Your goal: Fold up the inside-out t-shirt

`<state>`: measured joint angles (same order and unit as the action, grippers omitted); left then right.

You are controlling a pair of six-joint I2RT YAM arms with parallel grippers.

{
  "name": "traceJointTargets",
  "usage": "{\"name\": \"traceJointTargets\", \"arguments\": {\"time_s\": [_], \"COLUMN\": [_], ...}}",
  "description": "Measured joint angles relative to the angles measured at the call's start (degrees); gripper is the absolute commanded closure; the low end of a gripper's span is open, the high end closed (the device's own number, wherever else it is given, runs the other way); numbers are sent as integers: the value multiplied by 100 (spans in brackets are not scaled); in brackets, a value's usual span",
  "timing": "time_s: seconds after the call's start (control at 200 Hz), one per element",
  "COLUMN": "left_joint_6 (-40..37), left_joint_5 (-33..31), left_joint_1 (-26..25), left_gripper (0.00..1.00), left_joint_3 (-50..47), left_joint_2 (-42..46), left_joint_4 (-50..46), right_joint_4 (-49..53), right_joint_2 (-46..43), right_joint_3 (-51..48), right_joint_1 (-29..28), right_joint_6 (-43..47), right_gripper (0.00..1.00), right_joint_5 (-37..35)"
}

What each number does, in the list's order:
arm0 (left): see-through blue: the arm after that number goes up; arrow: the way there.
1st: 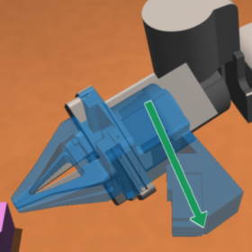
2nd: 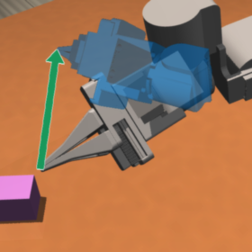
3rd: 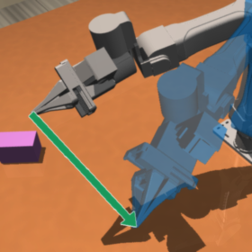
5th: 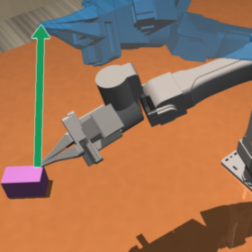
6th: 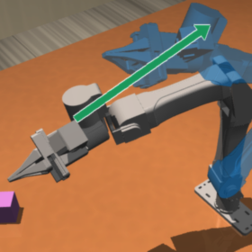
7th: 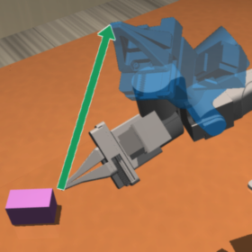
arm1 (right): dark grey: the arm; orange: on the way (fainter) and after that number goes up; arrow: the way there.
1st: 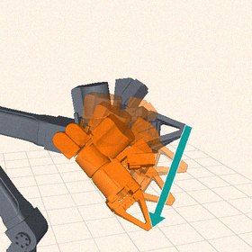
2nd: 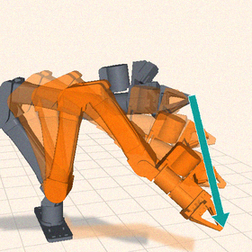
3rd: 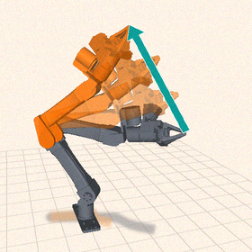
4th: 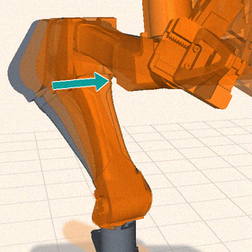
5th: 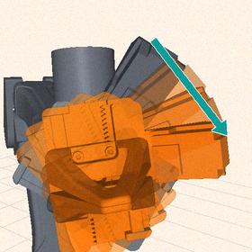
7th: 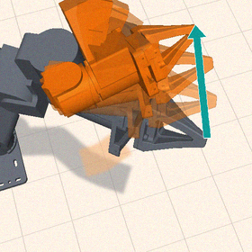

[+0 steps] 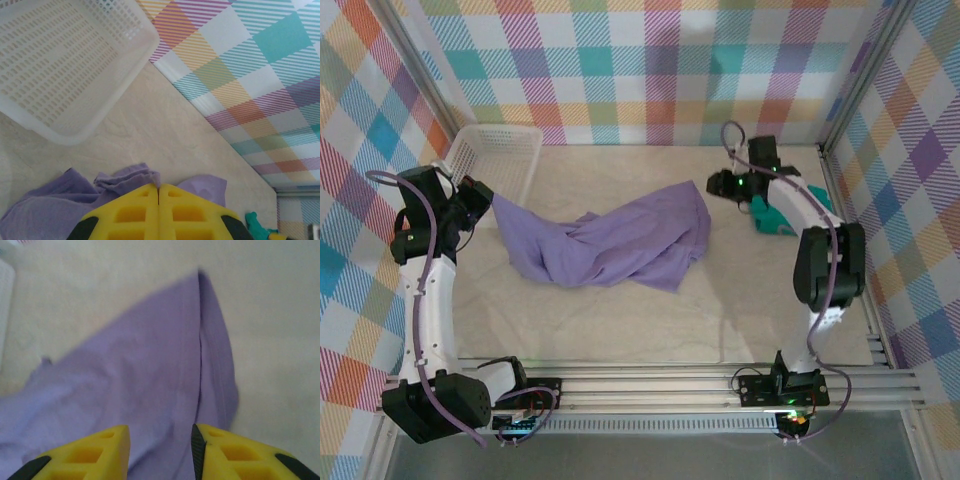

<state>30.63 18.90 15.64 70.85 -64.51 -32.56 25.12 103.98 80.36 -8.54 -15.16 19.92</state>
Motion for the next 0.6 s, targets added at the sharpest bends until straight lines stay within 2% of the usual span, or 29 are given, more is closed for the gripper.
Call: {"name": "traceJointTargets", "arguments": {"time_s": [0.105, 0.2, 0.335, 0.6], "left_joint_6": [0, 0, 2, 0], "left_joint_5": [20, 76, 125, 149], "left_joint_1": [0, -2, -13, -68], "left_gripper": [100, 100, 100, 100], "left_joint_3": [-87, -111, -122, -129], "left_joint_2": [-24, -59, -107, -162], "left_joint_4": [42, 96, 155, 166], "right_joint_4": [-46, -238, -562, -1016], "right_joint_2": [-964, -1349, -1202, -713], "right_joint_3": [-1362, -2065, -2553, -2662], "right_joint_1": [-389, -833, -1174, -1220], "right_joint_6": [-35, -127, -326, -481], "right_gripper": [60, 61, 61, 61], "right_joint_5": [7, 212, 378, 330]}}
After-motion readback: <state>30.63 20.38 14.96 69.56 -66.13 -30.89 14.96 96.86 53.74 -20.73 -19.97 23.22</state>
